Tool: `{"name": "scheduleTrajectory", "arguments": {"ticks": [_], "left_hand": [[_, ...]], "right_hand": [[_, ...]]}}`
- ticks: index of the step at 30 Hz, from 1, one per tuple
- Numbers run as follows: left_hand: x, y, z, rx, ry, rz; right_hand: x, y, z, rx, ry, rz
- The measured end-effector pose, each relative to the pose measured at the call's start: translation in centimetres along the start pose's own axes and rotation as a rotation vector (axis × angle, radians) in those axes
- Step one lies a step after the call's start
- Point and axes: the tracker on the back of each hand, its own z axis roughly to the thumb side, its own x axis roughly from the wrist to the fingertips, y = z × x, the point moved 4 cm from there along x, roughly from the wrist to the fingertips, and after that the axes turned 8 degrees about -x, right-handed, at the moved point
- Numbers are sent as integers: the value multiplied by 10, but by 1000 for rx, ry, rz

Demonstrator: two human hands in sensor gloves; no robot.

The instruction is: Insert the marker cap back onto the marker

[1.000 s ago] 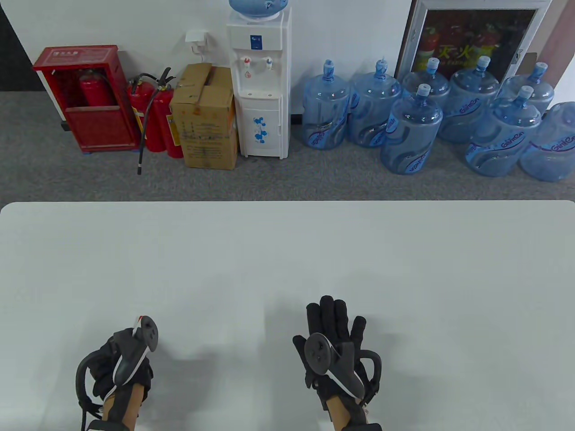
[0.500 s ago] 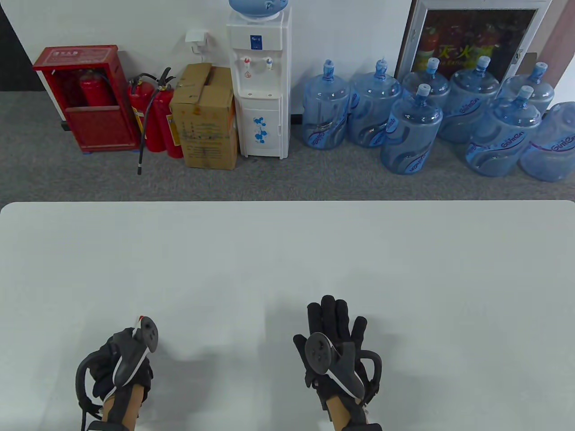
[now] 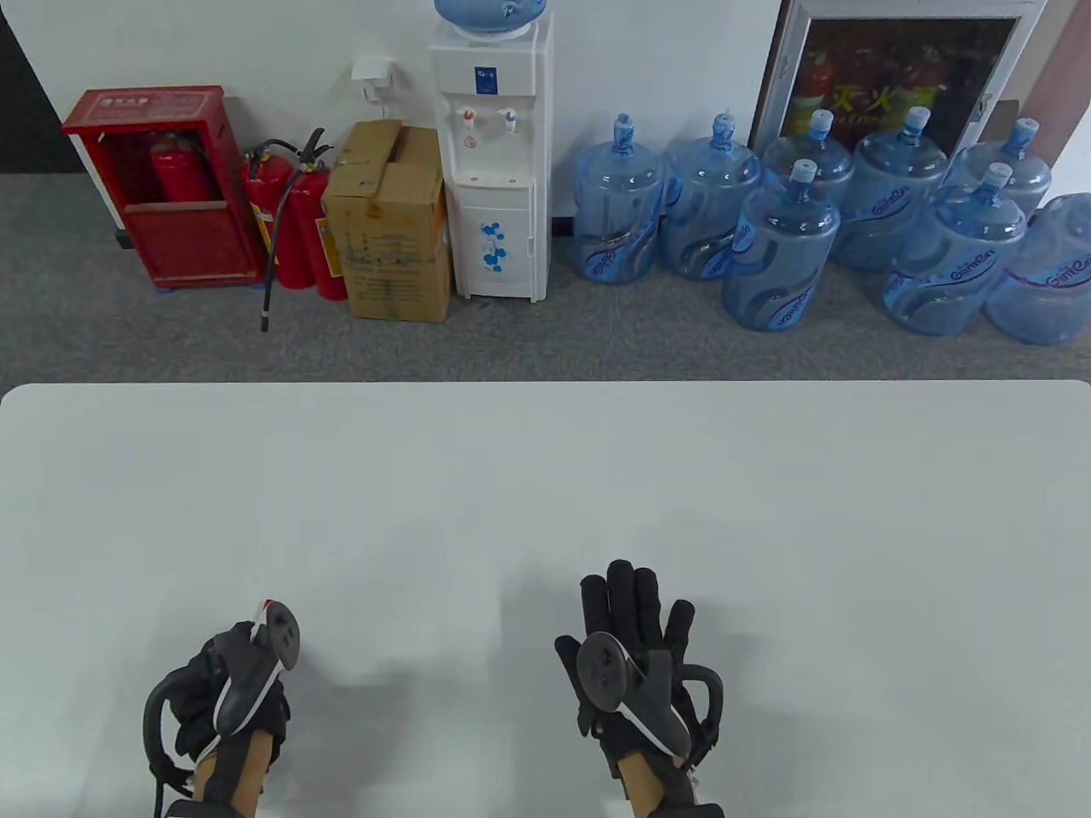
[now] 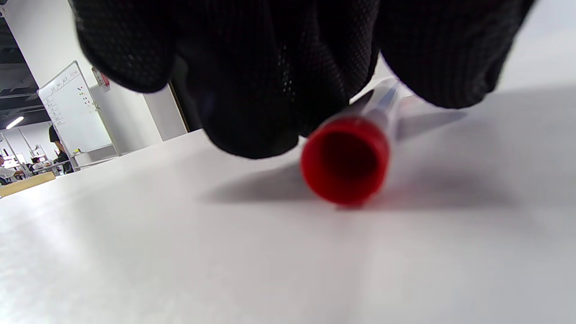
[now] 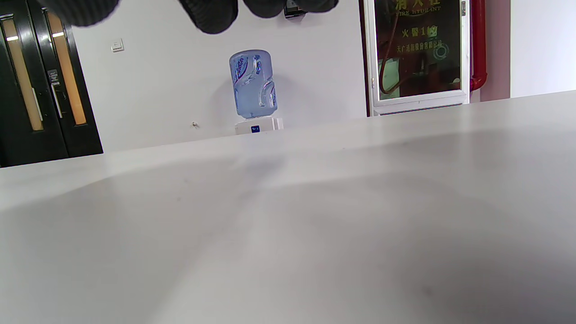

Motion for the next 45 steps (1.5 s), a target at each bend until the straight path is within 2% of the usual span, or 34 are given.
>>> {"name": "scheduleTrajectory", "arguments": {"ticks": [4,10,18,22,28,34,42,45], "left_hand": [[-2,3,3,12,-12,7],[-17,29,12,-19,-80,103],[-47,65,41,-88,-219,293],[-47,73,61,-110,-266,309],[-50,73,86,-97,-342,355],[-53,59,104,-161,-401,312],[-56,47,109,-158,-454,298],[-54,40,109,-163,-453,258]], "right_hand": [[0,0,0,-4,-2,-4],[0,-1,1,1,-2,-8],[0,-3,1,4,-3,-29],[0,-4,1,32,2,-23],[1,-6,0,25,13,-34],[1,-4,-4,29,32,-21],[0,-3,0,17,24,-17],[0,-2,3,7,16,-12]]}}
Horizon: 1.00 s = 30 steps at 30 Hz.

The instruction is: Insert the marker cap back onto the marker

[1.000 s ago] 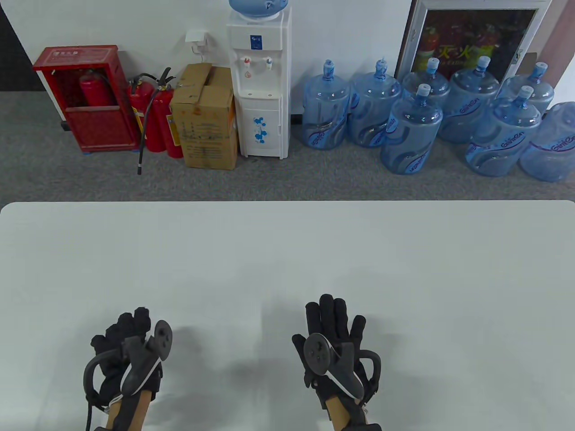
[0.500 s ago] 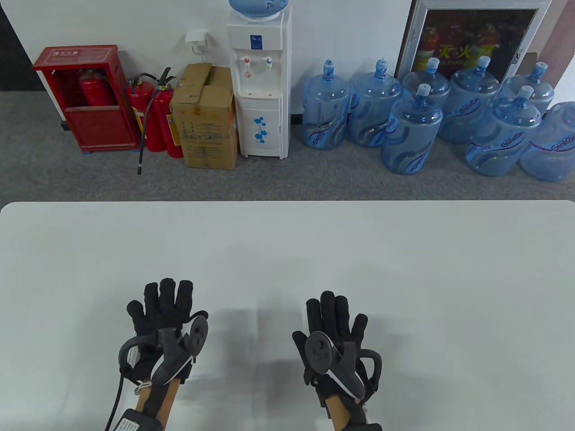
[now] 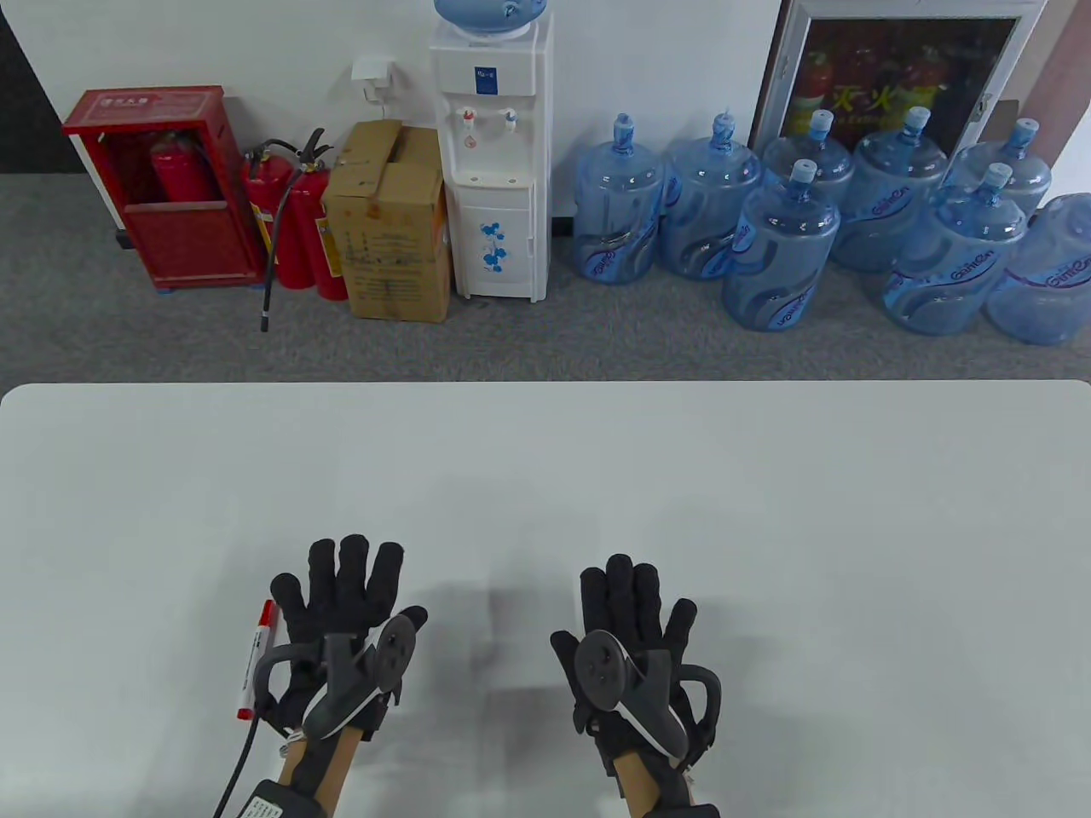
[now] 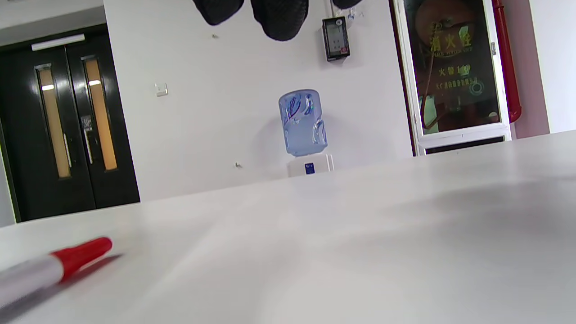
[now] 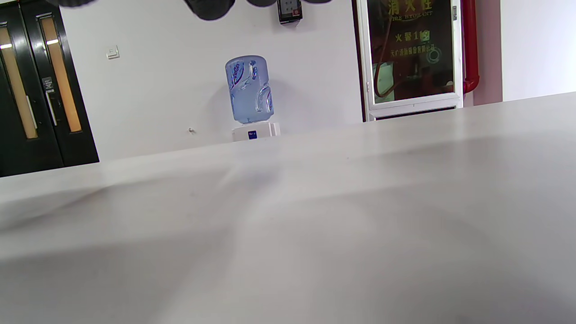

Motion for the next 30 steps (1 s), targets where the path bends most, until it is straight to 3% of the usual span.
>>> {"name": "scheduleTrajectory", "arguments": {"ticks": [30], "left_hand": [[-8,-14,0,125,8,-50]], "right_hand": [[0,6,3,0,-9,42]]}}
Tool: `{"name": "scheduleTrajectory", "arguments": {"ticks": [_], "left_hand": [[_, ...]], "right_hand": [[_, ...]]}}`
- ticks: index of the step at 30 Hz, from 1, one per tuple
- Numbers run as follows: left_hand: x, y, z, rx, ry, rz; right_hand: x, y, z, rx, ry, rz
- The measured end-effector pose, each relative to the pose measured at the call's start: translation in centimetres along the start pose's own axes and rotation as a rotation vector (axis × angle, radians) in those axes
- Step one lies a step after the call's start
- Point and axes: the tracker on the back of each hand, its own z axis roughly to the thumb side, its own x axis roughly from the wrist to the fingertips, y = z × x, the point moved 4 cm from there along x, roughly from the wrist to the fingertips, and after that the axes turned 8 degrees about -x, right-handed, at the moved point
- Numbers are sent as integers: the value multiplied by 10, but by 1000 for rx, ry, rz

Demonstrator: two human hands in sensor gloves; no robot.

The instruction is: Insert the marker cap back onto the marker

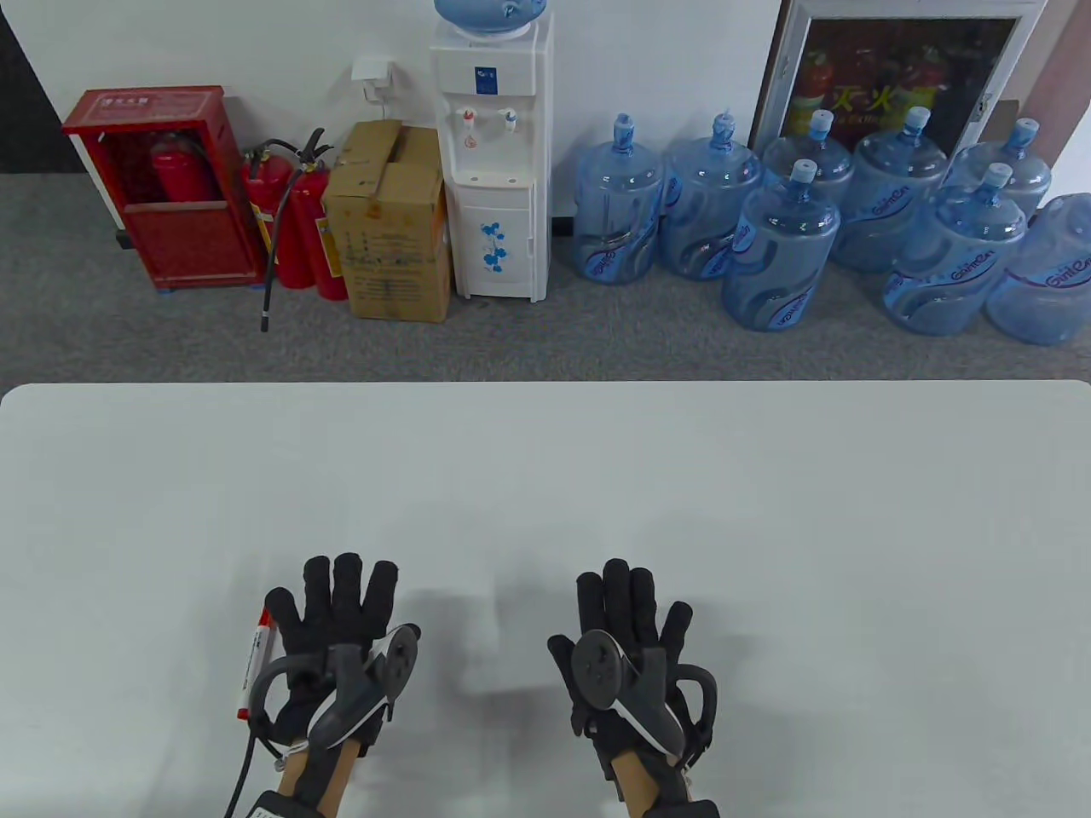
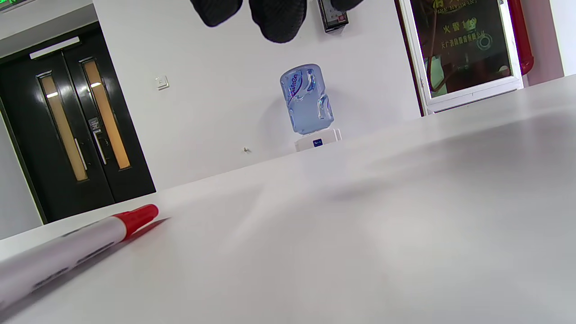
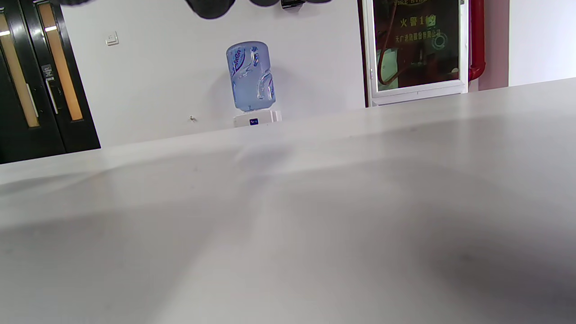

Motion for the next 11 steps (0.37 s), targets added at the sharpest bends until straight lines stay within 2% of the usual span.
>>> {"name": "scheduleTrajectory", "arguments": {"ticks": [11], "left_hand": [[-1,-1,-2,-3,10,-8]], "right_hand": [[0,0,2,-10,-6,3]]}}
